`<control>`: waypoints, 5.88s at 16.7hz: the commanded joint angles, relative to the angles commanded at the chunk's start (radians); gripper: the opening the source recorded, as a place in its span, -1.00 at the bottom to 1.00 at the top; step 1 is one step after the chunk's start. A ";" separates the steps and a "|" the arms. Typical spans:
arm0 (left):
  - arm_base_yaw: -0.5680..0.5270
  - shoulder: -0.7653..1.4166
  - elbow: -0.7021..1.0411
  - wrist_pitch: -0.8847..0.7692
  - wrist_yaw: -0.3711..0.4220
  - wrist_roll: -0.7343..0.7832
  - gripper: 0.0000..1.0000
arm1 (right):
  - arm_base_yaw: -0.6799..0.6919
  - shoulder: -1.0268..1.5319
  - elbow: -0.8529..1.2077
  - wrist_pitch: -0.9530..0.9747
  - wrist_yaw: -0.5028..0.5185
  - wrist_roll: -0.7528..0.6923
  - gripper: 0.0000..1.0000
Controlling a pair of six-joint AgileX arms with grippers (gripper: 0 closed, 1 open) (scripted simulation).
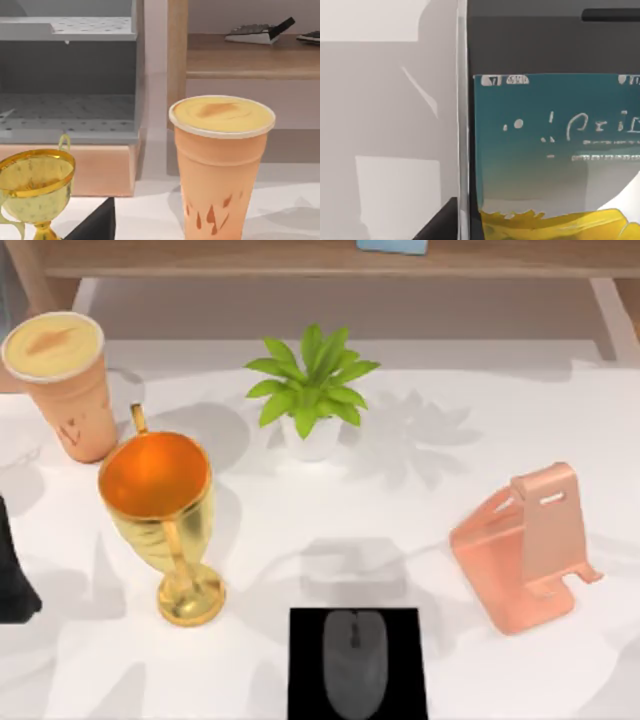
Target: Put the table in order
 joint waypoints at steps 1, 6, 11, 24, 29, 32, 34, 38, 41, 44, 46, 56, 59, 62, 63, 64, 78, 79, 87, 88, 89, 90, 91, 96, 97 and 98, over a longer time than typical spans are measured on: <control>0.000 0.000 0.000 0.000 0.000 0.000 1.00 | 0.001 -0.008 0.006 -0.009 0.000 -0.001 -1.00; 0.000 0.000 0.000 0.000 0.000 0.000 1.00 | 0.002 -0.007 0.005 -0.010 0.000 0.001 -1.00; 0.000 0.000 0.000 0.000 0.000 0.000 1.00 | 0.159 -0.137 -0.060 0.093 0.023 0.008 -1.00; 0.000 0.000 0.000 0.000 0.000 0.000 1.00 | 1.040 -1.006 -0.600 0.566 0.208 0.133 -1.00; 0.000 0.000 0.000 0.000 0.000 0.000 1.00 | 1.221 -1.245 -0.785 0.621 0.259 0.189 -1.00; 0.000 0.000 0.000 0.000 0.000 0.000 1.00 | 1.247 -1.278 -0.816 0.625 0.266 0.198 -1.00; 0.000 0.000 0.000 0.000 0.000 0.000 1.00 | 1.247 -1.278 -0.816 0.625 0.266 0.198 -1.00; 0.000 0.000 0.000 0.000 0.000 0.000 1.00 | 1.233 -1.278 -0.785 0.645 0.269 0.197 -1.00; 0.000 0.000 0.000 0.000 0.000 0.000 1.00 | 1.222 -1.268 -0.690 0.715 0.290 0.194 -1.00; 0.000 0.000 0.000 0.000 0.000 0.000 1.00 | 1.216 -1.250 -0.595 0.777 0.308 0.196 -1.00; 0.000 0.000 0.000 0.000 0.000 0.000 1.00 | 1.212 -1.240 -0.563 0.804 0.317 0.199 -1.00; 0.000 0.000 0.000 0.000 0.000 0.000 1.00 | 1.198 -1.183 -0.566 0.898 0.296 0.205 -1.00; 0.000 0.000 0.000 0.000 0.000 0.000 1.00 | 1.188 -1.146 -0.635 0.917 0.272 0.198 -1.00; 0.000 0.000 0.000 0.000 0.000 0.000 1.00 | 1.176 -1.061 -0.753 0.930 0.234 0.185 -1.00; 0.000 0.000 0.000 0.000 0.000 0.000 1.00 | 1.173 -1.032 -0.786 0.932 0.220 0.179 -1.00; 0.000 0.000 0.000 0.000 0.000 0.000 1.00 | 1.172 -1.010 -0.811 0.934 0.210 0.174 -1.00; 0.000 0.000 0.000 0.000 0.000 0.000 1.00 | 1.174 -0.990 -0.832 0.937 0.201 0.170 0.21; 0.000 0.000 0.000 0.000 0.000 0.000 1.00 | 1.174 -0.990 -0.832 0.937 0.201 0.170 0.36; 0.000 0.000 0.000 0.000 0.000 0.000 1.00 | 1.174 -0.990 -0.832 0.937 0.201 0.170 1.00; 0.000 0.000 0.000 0.000 0.000 0.000 1.00 | 1.174 -0.990 -0.832 0.937 0.201 0.170 1.00; 0.000 0.000 0.000 0.000 0.000 0.000 1.00 | 1.174 -0.990 -0.832 0.937 0.201 0.170 1.00; 0.000 0.000 0.000 0.000 0.000 0.000 1.00 | 1.174 -0.990 -0.832 0.937 0.201 0.170 1.00; 0.000 0.000 0.000 0.000 0.000 0.000 1.00 | 1.174 -0.990 -0.832 0.937 0.201 0.170 1.00; 0.000 0.000 0.000 0.000 0.000 0.000 1.00 | 1.212 -1.046 -0.847 0.894 0.238 0.185 1.00; 0.000 0.000 0.000 0.000 0.000 0.000 1.00 | 1.230 -1.071 -0.854 0.874 0.255 0.192 1.00; 0.000 0.000 0.000 0.000 0.000 0.000 1.00 | 1.248 -1.096 -0.860 0.855 0.270 0.200 1.00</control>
